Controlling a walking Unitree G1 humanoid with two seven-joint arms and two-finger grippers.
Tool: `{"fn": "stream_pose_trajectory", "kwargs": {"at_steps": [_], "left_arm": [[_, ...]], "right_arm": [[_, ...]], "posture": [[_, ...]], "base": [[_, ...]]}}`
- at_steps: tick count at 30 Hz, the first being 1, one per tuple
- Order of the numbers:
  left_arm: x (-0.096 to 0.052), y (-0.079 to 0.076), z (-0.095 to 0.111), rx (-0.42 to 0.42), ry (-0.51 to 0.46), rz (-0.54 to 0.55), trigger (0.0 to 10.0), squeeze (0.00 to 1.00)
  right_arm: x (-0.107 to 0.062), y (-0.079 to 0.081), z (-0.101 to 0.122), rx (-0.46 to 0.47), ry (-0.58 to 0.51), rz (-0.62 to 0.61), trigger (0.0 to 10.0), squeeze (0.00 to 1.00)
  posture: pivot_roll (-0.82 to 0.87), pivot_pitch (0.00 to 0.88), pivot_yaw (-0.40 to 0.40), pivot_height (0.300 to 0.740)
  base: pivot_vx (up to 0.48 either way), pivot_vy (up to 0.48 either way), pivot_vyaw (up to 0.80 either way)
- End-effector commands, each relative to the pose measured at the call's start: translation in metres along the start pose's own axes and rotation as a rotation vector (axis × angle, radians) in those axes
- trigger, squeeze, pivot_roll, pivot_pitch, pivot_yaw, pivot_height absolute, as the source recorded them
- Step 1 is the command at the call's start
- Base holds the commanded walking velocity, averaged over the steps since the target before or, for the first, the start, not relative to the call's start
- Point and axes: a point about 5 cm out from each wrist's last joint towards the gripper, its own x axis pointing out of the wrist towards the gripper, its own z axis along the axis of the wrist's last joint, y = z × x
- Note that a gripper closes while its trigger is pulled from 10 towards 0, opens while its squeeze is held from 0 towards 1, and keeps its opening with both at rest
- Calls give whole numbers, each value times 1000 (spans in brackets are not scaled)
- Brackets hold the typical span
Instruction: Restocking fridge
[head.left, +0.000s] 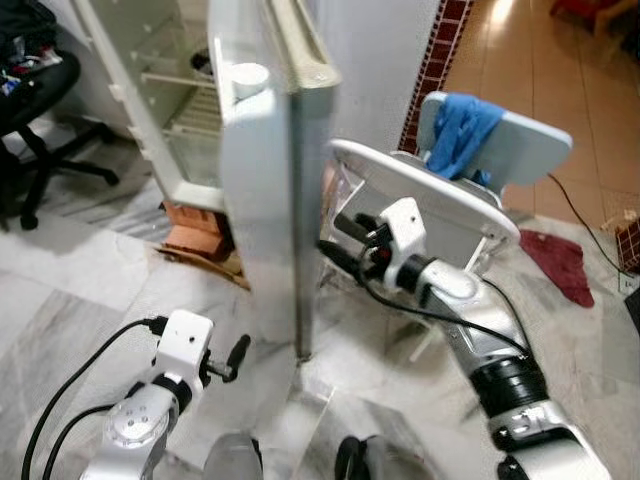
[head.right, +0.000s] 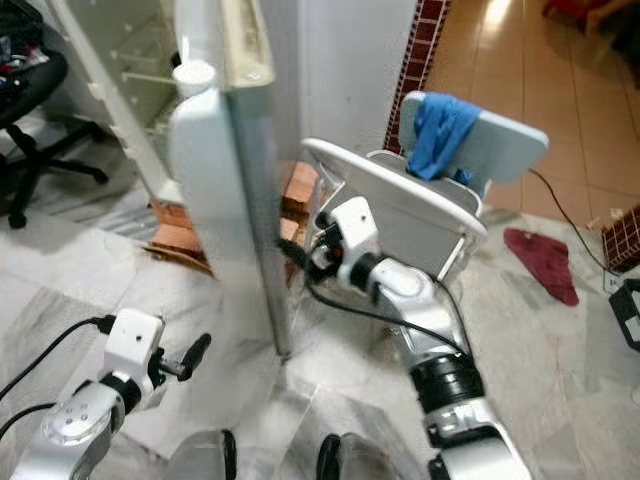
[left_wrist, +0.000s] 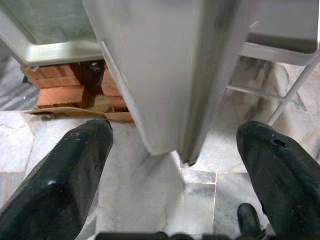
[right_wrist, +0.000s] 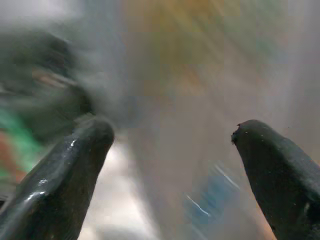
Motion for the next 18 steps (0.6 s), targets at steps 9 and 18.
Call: {"fn": "stream_pose_trajectory", "kwargs": {"at_steps": [9, 18], "left_arm": [[0, 3, 6, 28, -21, 19, 10000, 0], [17, 15, 26, 57, -141, 111, 10000, 0]], "right_arm": [[-14, 3, -37, -30, 132, -32, 10000, 0], [-43, -22, -43, 36, 22, -496, 10000, 0]], "posture": [[84, 84, -23, 740], [57, 75, -28, 740]], "base": [[0, 0, 0], [0, 232, 0]]}}
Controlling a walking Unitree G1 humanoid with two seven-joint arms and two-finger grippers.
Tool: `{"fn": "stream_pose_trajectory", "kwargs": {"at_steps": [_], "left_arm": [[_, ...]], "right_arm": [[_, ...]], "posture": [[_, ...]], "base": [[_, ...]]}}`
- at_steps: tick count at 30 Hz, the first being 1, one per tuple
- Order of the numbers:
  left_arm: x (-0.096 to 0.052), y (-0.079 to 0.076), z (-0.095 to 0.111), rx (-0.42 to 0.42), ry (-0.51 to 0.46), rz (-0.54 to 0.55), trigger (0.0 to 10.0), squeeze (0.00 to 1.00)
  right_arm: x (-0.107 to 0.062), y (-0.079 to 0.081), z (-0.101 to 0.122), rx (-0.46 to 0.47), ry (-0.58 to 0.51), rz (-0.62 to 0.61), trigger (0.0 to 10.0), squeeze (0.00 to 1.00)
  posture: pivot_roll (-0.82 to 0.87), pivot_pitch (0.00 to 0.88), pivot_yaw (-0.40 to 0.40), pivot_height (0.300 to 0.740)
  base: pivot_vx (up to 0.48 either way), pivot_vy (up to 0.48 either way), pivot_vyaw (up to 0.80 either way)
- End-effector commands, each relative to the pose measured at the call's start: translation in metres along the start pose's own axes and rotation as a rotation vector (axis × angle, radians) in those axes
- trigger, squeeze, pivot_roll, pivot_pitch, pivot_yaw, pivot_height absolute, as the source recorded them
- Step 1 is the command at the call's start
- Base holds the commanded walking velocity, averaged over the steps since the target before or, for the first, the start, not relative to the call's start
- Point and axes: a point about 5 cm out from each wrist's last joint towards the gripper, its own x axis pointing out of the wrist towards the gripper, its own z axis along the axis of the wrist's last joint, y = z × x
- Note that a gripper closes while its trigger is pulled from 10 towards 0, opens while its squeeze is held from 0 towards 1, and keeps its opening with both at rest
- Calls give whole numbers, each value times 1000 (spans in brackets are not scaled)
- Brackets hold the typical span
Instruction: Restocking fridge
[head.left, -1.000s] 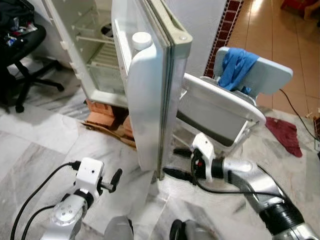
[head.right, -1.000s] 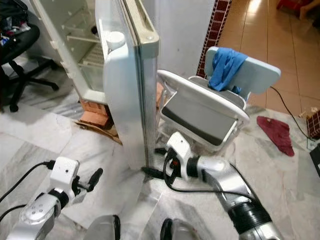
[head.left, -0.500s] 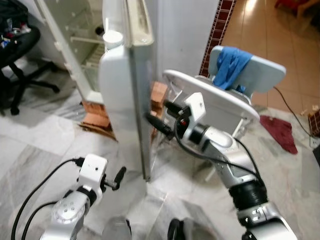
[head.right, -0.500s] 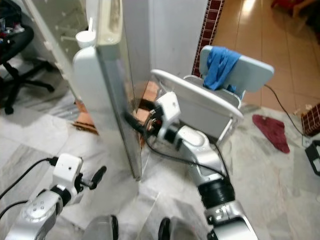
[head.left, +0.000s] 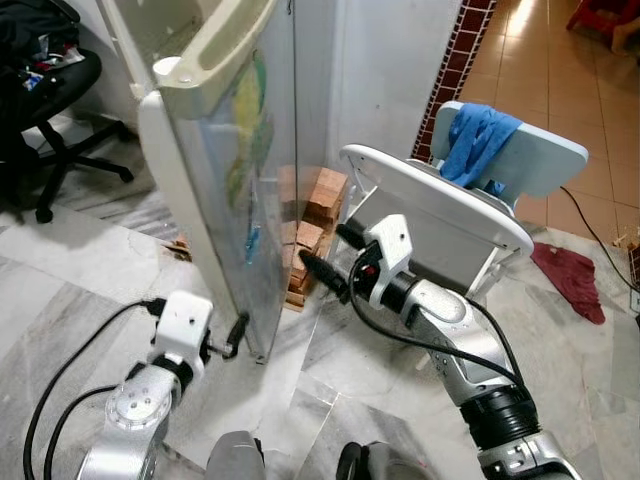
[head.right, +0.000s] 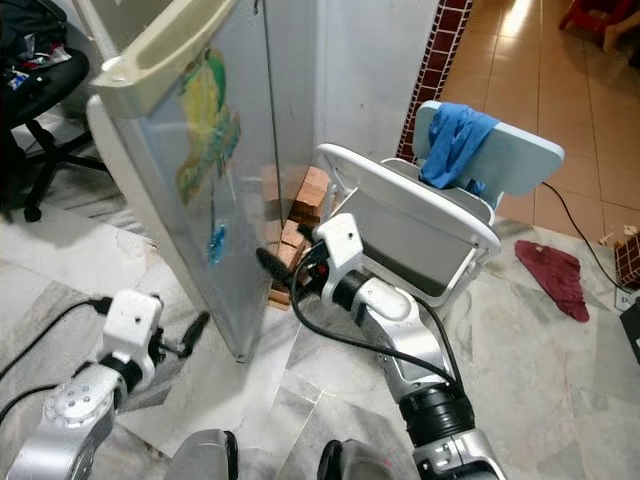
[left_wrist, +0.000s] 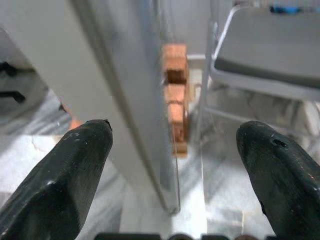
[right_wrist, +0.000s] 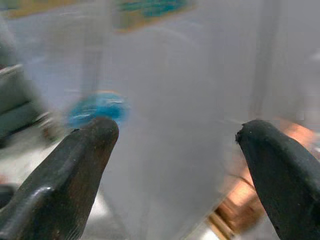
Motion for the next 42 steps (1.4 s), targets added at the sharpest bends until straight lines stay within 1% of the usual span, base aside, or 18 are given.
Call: {"fn": "stream_pose_trajectory", "kwargs": {"at_steps": [1, 6, 7, 12, 13, 14, 16, 20, 23, 24, 26, 29, 30, 34, 36, 37, 39, 42], "left_arm": [[2, 4, 0, 23, -8, 20, 10000, 0], [6, 9, 2, 24, -24, 47, 10000, 0], [8, 12, 3, 22, -31, 67, 10000, 0], [11, 18, 5, 23, -41, 96, 10000, 0], [12, 24, 6, 25, -49, 122, 10000, 0], [12, 24, 6, 25, -49, 122, 10000, 0], [14, 36, 3, 35, -40, 190, 10000, 0], [17, 42, 5, 31, -54, 223, 10000, 0], [19, 42, 11, 33, -90, 221, 10000, 0], [20, 40, 18, 33, -134, 219, 10000, 0], [20, 39, 24, 34, -171, 219, 10000, 0], [21, 37, 31, 24, -228, 242, 10000, 0], [21, 37, 31, 24, -228, 242, 10000, 0], [25, 35, 40, 54, -299, 263, 10000, 0], [26, 34, 42, 52, -314, 274, 10000, 0], [27, 35, 43, 49, -325, 287, 10000, 0], [28, 34, 43, 51, -328, 290, 10000, 0], [30, 32, 40, 64, -337, 284, 10000, 0]], "right_arm": [[-8, -9, -1, 27, -35, -119, 10000, 0], [-12, -12, -9, 52, -16, -165, 10000, 0], [-13, -13, -12, 64, -11, -174, 10000, 0], [-12, -17, -13, 68, -14, -197, 10000, 0], [-12, -21, -12, 57, -19, -226, 10000, 0], [-12, -21, -12, 57, -19, -226, 10000, 0], [-10, -29, -11, 60, -26, -278, 10000, 0], [-7, -32, -10, 55, -26, -307, 10000, 0], [-7, -31, -9, 45, -33, -329, 10000, 0], [-9, -31, -9, 38, -38, -355, 10000, 0], [-10, -33, -10, 47, -39, -378, 10000, 0], [-15, -38, -14, 44, -30, -456, 10000, 0], [-15, -38, -14, 44, -30, -456, 10000, 0], [-18, -45, -10, 51, -50, -482, 10000, 0], [-20, -48, -8, 56, -49, -493, 10000, 0], [-22, -52, -8, 32, -15, -497, 10000, 0], [-24, -55, -8, 14, 9, -498, 10000, 0], [-27, -56, -9, 37, 40, -499, 10000, 0]], "posture": [[57, 75, -28, 740], [48, 76, -25, 740], [46, 76, -24, 740], [44, 76, -23, 740], [40, 74, -22, 740], [40, 74, -22, 740], [40, 76, -23, 740], [46, 82, -18, 740], [43, 84, -16, 740], [44, 91, -7, 740], [40, 92, -8, 740], [36, 84, -9, 740], [36, 84, -9, 740], [32, 69, -12, 740], [29, 60, -6, 740], [16, 48, 3, 740], [12, 43, 5, 740], [-3, 29, 7, 740]], "base": [[0, 465, 0], [0, 465, 0], [0, 465, 0], [0, 462, 0], [0, 465, 0], [0, 465, 0], [0, 476, 0], [0, 476, 0], [0, 476, 0], [0, 476, 0], [0, 476, 0], [0, 476, 0], [0, 476, 0], [0, 476, 0], [0, 472, 0], [0, 469, 0], [0, 469, 0], [0, 442, 0]]}}
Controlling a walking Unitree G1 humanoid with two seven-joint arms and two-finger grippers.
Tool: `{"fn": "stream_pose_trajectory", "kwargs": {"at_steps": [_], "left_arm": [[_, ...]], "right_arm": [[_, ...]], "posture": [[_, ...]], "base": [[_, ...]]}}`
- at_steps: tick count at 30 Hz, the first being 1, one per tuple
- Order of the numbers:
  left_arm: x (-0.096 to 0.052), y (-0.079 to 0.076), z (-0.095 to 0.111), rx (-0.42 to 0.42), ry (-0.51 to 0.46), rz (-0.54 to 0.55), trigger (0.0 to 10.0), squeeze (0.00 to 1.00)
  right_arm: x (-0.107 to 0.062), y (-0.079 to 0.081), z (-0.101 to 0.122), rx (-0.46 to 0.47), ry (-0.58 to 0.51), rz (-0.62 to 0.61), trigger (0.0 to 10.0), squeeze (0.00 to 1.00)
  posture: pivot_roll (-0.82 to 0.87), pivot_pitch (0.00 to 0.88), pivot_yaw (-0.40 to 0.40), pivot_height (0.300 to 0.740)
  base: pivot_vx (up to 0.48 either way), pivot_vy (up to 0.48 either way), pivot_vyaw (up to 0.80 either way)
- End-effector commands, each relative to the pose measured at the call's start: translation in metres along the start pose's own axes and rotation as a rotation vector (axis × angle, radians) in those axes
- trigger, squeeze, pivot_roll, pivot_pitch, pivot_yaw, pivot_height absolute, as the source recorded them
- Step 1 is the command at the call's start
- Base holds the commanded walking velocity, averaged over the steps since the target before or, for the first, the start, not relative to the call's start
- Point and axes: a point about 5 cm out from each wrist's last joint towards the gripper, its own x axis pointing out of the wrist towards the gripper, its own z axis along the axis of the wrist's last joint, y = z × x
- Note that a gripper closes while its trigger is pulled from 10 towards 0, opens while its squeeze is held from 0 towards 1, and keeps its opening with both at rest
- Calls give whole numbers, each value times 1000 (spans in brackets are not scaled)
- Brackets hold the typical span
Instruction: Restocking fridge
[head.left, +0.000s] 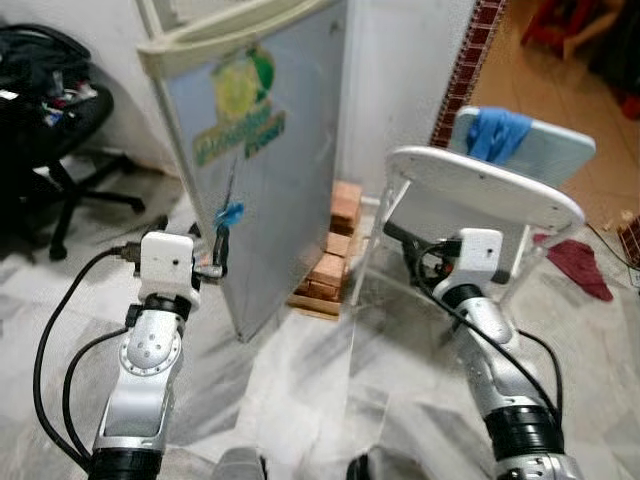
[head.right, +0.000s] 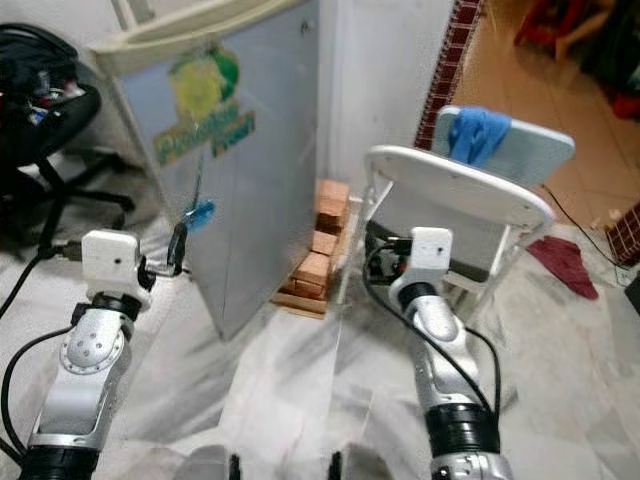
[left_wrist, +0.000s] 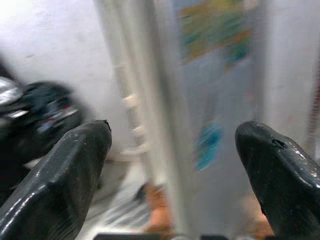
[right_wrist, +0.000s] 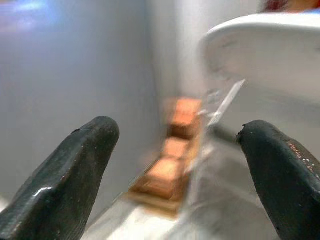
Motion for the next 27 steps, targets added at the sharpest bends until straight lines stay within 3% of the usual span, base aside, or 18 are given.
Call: {"fn": "stream_pose_trajectory", "kwargs": {"at_steps": [1, 6, 12, 14, 16, 17, 18, 21, 22, 24, 27], "left_arm": [[0, 0, -4, 2, 8, 3, 10000, 0], [-8, -8, -17, -53, 45, -2, 10000, 0], [-12, -4, -17, -78, 28, 56, 10000, 0], [-9, -1, -12, -138, 26, 67, 10000, 0], [-3, -1, -9, -160, 9, 56, 10000, 0], [-2, -1, -8, -168, 6, 58, 10000, 0], [1, -1, -6, -194, 2, 58, 10000, 0], [4, -1, -3, -218, -9, 68, 10000, 0], [5, -2, -1, -223, -16, 73, 10000, 0], [5, -3, -1, -249, -15, 75, 10000, 0], [4, -6, -3, -248, -7, 67, 10000, 0]], "right_arm": [[-1, 7, 5, -6, -9, 42, 10000, 0], [-13, 10, 5, -44, -51, 83, 10000, 0], [-12, 3, 6, 92, -90, -91, 10000, 0], [-13, 0, 3, 111, -90, -140, 10000, 0], [-13, 6, 5, 41, -124, -113, 10000, 0], [-13, 7, 5, 38, -126, -113, 10000, 0], [-13, 9, 5, 97, -132, -93, 10000, 0], [-14, 5, 8, 42, -166, -119, 10000, 0], [-15, 5, 9, 63, -169, -106, 10000, 0], [-19, 9, 7, 204, -138, -21, 10000, 0], [-23, 1, 3, 150, -150, -83, 10000, 0]], "posture": [[-14, 25, 6, 740], [-19, 0, -19, 740], [-4, 0, -26, 740], [-12, 3, -17, 740], [-12, 3, -17, 740], [-22, 3, -12, 740], [-29, 2, -11, 740], [-34, 4, -12, 740], [-34, 4, -12, 740], [-40, 6, -14, 740], [-43, 10, -15, 740]], "base": [[0, 442, 0], [0, 442, 0], [0, 454, 0], [0, 463, 0], [0, 476, 0], [0, 476, 0], [0, 476, 0], [0, 476, 0], [0, 476, 0], [0, 476, 0], [0, 476, 0]]}}
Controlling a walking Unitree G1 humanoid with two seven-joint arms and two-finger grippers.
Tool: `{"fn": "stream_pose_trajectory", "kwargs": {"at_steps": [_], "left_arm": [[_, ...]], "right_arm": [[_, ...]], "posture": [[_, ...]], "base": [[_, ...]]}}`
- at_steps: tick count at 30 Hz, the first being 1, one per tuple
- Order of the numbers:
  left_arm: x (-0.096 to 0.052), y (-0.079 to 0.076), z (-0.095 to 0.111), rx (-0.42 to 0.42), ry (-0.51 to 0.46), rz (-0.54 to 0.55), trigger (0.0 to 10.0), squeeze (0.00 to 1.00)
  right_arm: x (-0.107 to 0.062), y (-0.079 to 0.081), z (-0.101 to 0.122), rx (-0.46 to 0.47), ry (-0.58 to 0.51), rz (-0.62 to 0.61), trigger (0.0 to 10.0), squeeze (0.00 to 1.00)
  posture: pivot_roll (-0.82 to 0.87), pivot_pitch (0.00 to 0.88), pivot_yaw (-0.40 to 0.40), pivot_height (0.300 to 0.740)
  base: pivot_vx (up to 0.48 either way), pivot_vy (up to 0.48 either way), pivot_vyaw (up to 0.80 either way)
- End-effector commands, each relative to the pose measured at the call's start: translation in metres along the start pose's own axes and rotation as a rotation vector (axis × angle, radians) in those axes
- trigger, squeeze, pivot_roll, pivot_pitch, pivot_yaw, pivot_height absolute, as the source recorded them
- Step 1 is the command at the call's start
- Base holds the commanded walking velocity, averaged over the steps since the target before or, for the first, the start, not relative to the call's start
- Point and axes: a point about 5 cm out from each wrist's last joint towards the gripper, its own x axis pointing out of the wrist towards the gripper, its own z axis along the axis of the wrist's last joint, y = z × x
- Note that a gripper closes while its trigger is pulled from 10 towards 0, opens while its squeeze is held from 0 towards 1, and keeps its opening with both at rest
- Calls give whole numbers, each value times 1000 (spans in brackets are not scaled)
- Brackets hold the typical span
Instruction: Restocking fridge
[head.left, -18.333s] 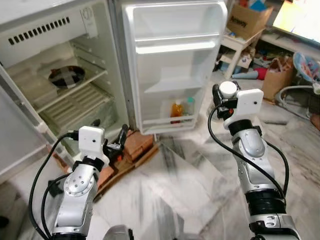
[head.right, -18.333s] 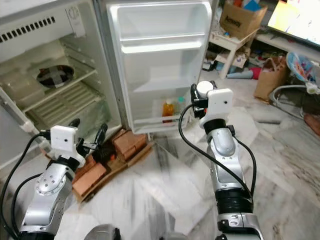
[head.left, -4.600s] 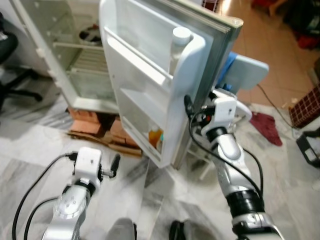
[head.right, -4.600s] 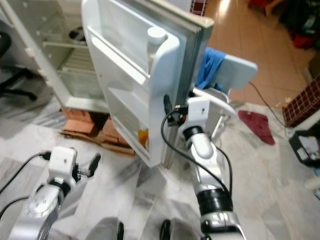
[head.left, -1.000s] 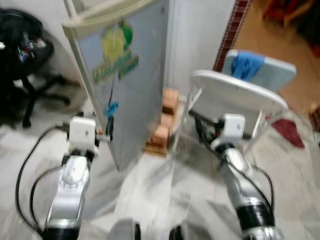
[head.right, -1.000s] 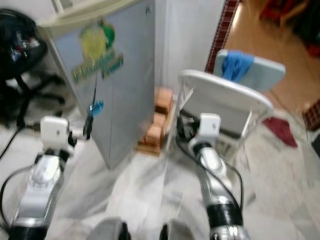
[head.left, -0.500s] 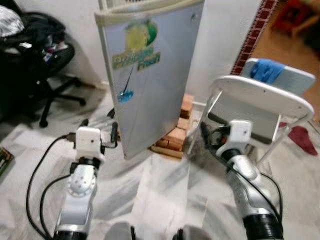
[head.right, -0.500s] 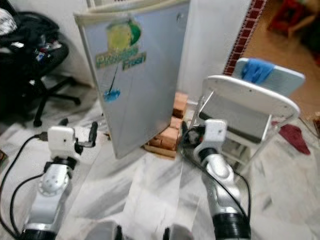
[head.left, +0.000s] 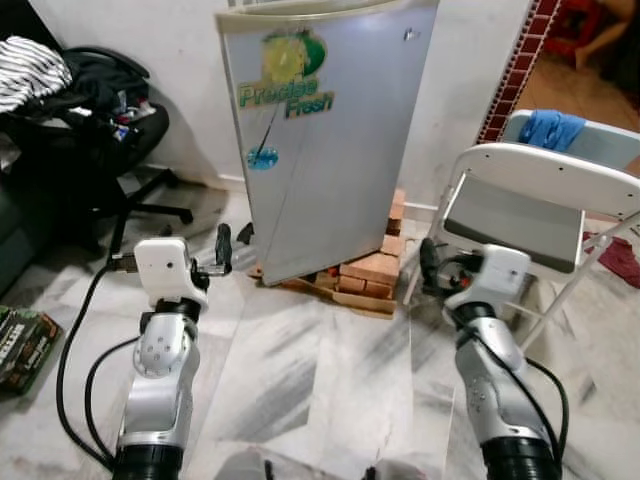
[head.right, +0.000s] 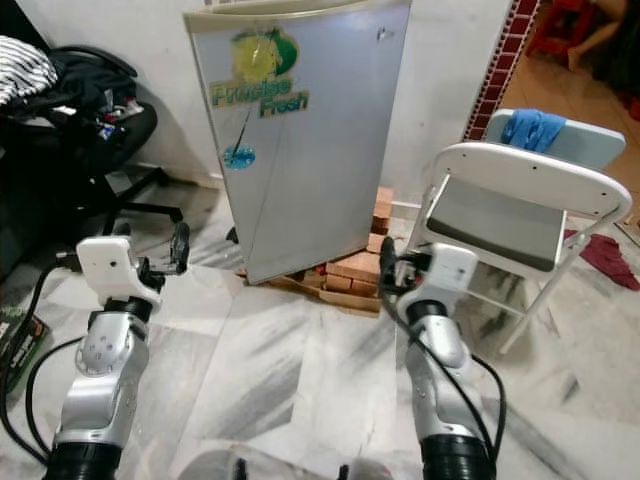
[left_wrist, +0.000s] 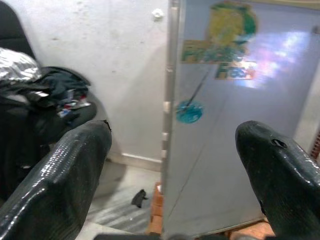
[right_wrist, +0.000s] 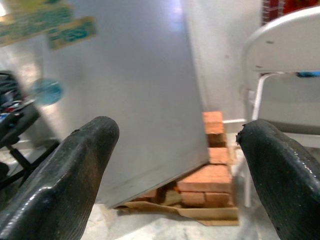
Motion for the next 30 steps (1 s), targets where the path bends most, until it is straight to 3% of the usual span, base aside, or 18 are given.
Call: {"fn": "stream_pose_trajectory", "kwargs": {"at_steps": [1, 6, 8, 10, 11, 13, 15, 20, 30], "left_arm": [[-4, 7, -4, 7, 23, 18, 10000, 0], [-6, 6, -8, 7, 46, 4, 10000, 0], [-7, 8, -8, 3, 51, 2, 10000, 0], [-6, 8, -7, 7, 46, 3, 10000, 0], [-5, 10, -6, 7, 39, 7, 10000, 0], [-5, 9, -6, -16, 36, -15, 10000, 0], [-5, 9, -6, -16, 41, -6, 10000, 0], [-6, 6, -4, -18, 40, -44, 10000, 0], [-12, 9, -7, -46, 61, -60, 10000, 0]], "right_arm": [[2, 4, 1, -26, -8, -12, 10000, 0], [5, 1, -4, -102, 20, -52, 10000, 0], [5, 5, -8, 4, 76, -18, 10000, 0], [5, 4, -8, -10, 87, -17, 10000, 0], [5, 1, -4, -70, 51, -33, 10000, 0], [5, -1, -3, -99, 43, -71, 10000, 0], [5, 0, -3, -54, 35, -62, 10000, 0], [7, 6, 2, -75, 5, 1, 10000, 0], [7, 2, -1, -86, 22, -15, 10000, 0]], "posture": [[-43, 12, -15, 740], [-42, 19, -13, 740], [-39, 23, -14, 740], [-37, 25, -15, 740], [-36, 26, -17, 740], [-35, 28, -17, 740], [-33, 29, -17, 740], [-34, 31, -15, 740], [-33, 32, -19, 740]], "base": [[0, 476, 0], [0, 476, 0], [0, 476, 0], [0, 476, 0], [0, 480, 0], [0, 480, 0], [0, 480, 0], [0, 455, 0], [0, 425, 0]]}}
